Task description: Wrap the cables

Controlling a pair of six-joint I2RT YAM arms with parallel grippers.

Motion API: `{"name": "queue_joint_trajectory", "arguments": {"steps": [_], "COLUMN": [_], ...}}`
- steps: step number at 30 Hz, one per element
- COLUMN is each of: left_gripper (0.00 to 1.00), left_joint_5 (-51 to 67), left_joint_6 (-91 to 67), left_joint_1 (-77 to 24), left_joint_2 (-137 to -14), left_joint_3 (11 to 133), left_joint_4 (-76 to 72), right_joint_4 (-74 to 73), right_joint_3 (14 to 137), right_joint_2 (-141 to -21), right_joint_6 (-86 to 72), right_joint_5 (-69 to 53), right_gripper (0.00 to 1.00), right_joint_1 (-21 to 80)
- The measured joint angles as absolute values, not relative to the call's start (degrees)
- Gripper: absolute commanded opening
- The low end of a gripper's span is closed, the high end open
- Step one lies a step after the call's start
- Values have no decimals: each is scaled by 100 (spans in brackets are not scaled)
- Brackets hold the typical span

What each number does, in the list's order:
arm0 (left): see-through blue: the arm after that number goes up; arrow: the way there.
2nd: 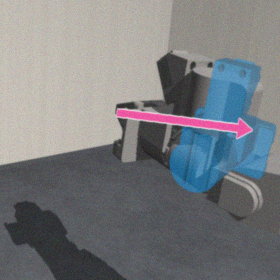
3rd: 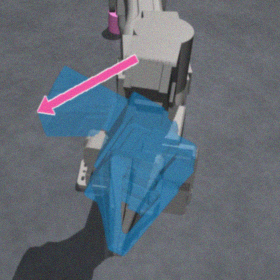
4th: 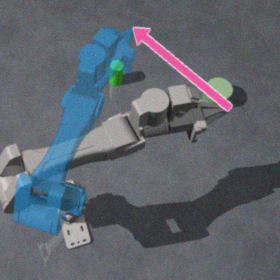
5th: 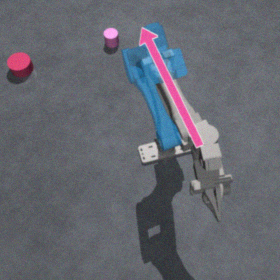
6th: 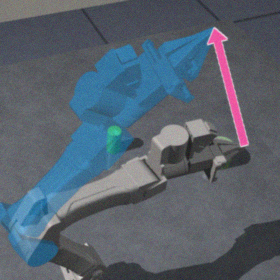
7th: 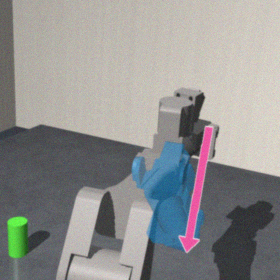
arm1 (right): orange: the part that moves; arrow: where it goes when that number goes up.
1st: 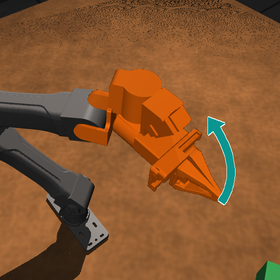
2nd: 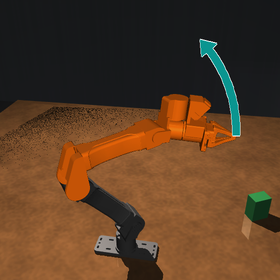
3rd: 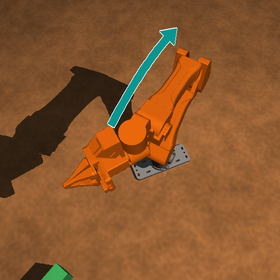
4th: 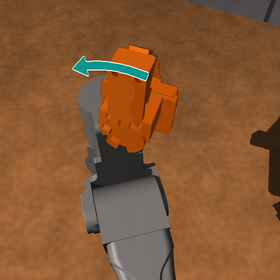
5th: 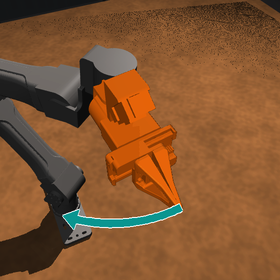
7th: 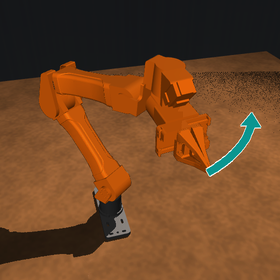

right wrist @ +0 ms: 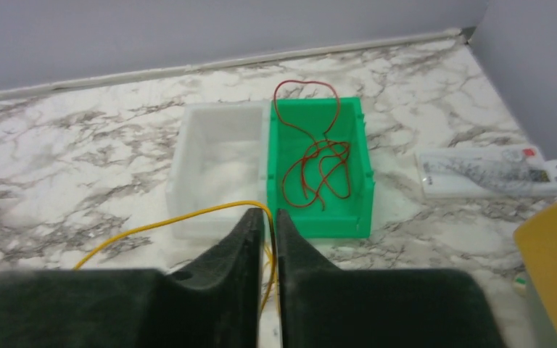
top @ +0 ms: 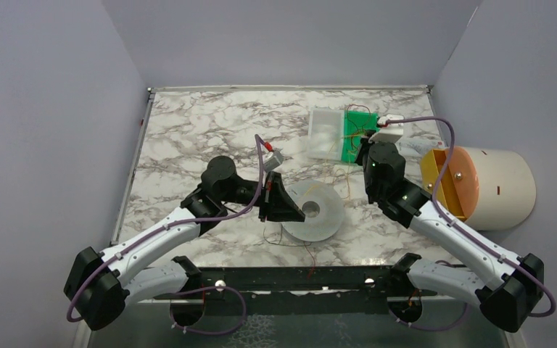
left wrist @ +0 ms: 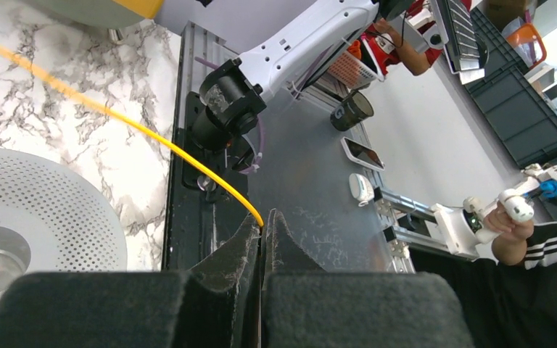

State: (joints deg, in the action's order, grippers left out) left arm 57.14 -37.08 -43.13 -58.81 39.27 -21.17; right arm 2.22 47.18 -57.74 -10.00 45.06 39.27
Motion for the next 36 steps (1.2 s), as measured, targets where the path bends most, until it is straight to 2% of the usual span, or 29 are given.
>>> {"name": "queue_joint_trajectory", "arguments": {"steps": [3,9,16,30,36], "left_gripper": [0,0,0,0,0], "left_joint_5": [5714,5714,5714,5290,4862], "left_joint_6": [-3769,-3879,-3883,-2416,-1658], "left_joint_1": [-4327,-4327,-4327,-4338,-4338], "left_joint_2": [-6027,-6143,-6396,-6506,-6506], "left_joint_3": [4010,4084,4115,5063,5520], "left_joint_4": [-2097,-2093,-1957,561,1651], "right_joint_4": [-75,-644,-1173,-1468,-1116], "right_joint_3": [4705,4663,4663,4626,4233], "right_joint_2": [-5732,-5579,-5304,-4281,-3824], "right_joint_6": [-1264,-1702,-1793,-1142,-572], "right_joint_5": [4270,3151,1544,-1380,-2777], "right_gripper": [41,56,58,61,61], "right_joint_1": [3927,3927,3927,3927,3927]}}
